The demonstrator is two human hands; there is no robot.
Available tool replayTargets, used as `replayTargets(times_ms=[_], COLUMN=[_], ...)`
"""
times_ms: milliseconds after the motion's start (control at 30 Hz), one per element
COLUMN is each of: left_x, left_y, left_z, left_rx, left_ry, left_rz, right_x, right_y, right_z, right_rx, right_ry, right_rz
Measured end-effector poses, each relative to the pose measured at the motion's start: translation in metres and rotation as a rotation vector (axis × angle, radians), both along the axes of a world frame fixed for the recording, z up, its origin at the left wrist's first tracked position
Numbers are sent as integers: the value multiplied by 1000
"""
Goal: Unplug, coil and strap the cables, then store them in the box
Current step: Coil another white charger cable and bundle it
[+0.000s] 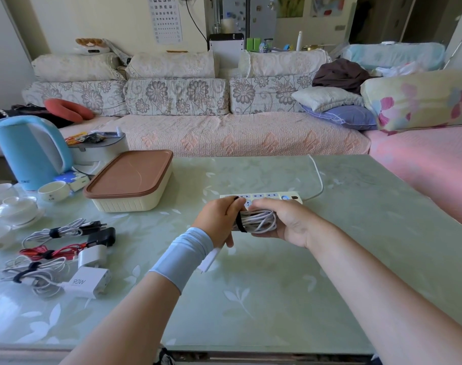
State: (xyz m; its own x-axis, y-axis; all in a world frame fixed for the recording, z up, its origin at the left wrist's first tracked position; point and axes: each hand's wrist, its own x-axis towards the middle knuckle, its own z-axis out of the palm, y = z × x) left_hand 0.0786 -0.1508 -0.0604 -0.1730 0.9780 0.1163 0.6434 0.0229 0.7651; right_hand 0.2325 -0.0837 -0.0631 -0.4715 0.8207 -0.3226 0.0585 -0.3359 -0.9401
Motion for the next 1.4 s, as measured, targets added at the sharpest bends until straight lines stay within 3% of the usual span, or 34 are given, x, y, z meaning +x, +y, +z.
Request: replayTargets(times_ms=[133, 267, 500, 700, 800, 900, 1233, 1333, 1400], left_x=[2, 2, 8, 17, 21, 22, 22, 21, 18], left_y=[2, 6, 8, 12, 13, 17, 27, 29, 31], left_z=[-2, -5, -4, -6, -8, -8, 1, -2, -6], left_rx=[48, 167, 83, -128, -147, -198, -402, -417, -416], left_ry=[59, 347, 120, 66, 183, 209, 579, 452, 211], left_rz=[-20, -88, -57, 84, 90, 127, -1, 46, 95], right_x=[-6, -5, -8, -7, -7, -8, -16, -19, -21], right_y=[-3, -5, -5, -9, -13, -16, -24, -29, -33], right_z=[-2, -3, -7, -6, -3, 0, 7, 8, 7], right_rx=[-5, 36, 267, 569, 714, 682, 552, 582, 704], right_ry=[-45, -131, -241, -498, -568, -517, -432, -448, -528], right_rz=[-107, -87, -222, -209, -164, -129, -218, -241, -203])
